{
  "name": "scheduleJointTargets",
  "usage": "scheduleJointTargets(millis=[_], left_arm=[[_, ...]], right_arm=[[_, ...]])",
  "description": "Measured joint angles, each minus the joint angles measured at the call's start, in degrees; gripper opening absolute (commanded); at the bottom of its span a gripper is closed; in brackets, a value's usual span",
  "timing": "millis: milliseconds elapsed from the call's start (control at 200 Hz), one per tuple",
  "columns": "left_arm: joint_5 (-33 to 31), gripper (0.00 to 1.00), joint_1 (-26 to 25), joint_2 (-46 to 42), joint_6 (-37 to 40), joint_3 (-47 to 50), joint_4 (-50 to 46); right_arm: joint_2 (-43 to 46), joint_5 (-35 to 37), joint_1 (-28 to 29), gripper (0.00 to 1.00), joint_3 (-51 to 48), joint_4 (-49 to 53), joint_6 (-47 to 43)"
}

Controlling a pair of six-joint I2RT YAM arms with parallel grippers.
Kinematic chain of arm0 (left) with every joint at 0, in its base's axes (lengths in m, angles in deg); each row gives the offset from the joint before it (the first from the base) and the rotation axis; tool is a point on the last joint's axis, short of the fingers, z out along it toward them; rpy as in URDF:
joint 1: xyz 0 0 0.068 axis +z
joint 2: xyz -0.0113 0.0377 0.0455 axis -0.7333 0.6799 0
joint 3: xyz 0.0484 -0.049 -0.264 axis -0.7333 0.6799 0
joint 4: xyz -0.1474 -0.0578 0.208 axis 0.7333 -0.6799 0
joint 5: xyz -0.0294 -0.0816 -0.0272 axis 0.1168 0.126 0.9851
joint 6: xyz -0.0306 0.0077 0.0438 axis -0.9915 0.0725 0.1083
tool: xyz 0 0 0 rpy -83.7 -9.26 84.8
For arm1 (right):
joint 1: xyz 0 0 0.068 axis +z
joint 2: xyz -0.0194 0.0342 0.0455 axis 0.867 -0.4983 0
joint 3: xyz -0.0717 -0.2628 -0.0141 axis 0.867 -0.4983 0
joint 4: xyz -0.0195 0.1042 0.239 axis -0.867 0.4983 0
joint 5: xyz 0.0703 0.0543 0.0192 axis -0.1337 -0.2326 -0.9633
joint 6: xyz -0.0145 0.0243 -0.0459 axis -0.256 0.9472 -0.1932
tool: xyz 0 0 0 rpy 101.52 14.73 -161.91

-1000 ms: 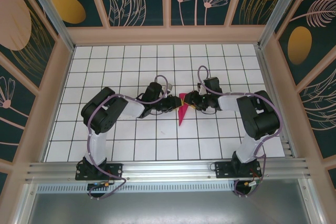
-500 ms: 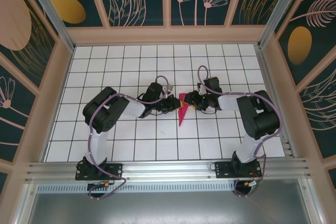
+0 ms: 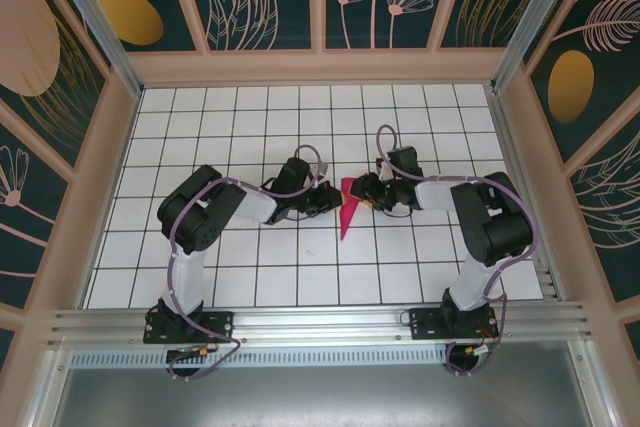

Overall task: Fold a paper plane with a square sheet of paper (fold left side to right side)
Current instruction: Fold the wing for the fifth time at the center of the table.

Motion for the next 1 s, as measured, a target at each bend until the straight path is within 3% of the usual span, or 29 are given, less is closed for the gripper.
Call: scheduleJointTargets(millis=[731, 1001], left_arm=[[-1.31, 0.0, -0.02, 0.61, -0.04, 1.22, 2.21], [-1.73, 0.0, -0.02, 0.48, -0.24, 1.88, 3.28]], right_arm=[[2.1, 2.82, -1.64, 0.48, -0.2, 1.62, -2.34], [6.05, 4.7, -2.89, 0.37, -0.5, 2.93, -3.89]])
